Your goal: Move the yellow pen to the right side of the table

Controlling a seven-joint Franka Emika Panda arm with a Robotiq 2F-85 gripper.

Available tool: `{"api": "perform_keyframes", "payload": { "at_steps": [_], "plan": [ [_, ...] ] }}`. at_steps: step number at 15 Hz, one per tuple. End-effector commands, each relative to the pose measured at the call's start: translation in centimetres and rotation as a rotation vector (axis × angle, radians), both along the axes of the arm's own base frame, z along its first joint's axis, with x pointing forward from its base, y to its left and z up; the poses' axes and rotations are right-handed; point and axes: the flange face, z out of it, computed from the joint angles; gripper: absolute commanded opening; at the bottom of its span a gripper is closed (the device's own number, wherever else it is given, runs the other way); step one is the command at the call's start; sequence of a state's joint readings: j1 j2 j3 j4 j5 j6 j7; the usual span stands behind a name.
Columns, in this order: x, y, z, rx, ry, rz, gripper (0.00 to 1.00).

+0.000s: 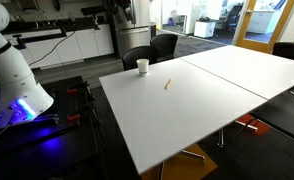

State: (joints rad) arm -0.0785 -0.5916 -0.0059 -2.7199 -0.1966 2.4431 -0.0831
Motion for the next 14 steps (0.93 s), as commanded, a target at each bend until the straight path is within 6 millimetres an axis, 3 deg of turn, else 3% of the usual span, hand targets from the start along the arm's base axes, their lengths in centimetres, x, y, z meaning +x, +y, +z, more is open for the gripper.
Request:
{"api": "perform_keyframes", "payload": {
  "at_steps": [1, 8, 14],
  "plan": [
    [5.1, 1.4, -1.2, -0.012, -0.003, 0.123, 1.0],
    [13.2, 3.9, -5.8, -0.022, 0.048, 0.313, 1.0],
    [17.1, 4.4, -11.7, -0.027, 0.154, 0.403, 1.0]
  ]
}}
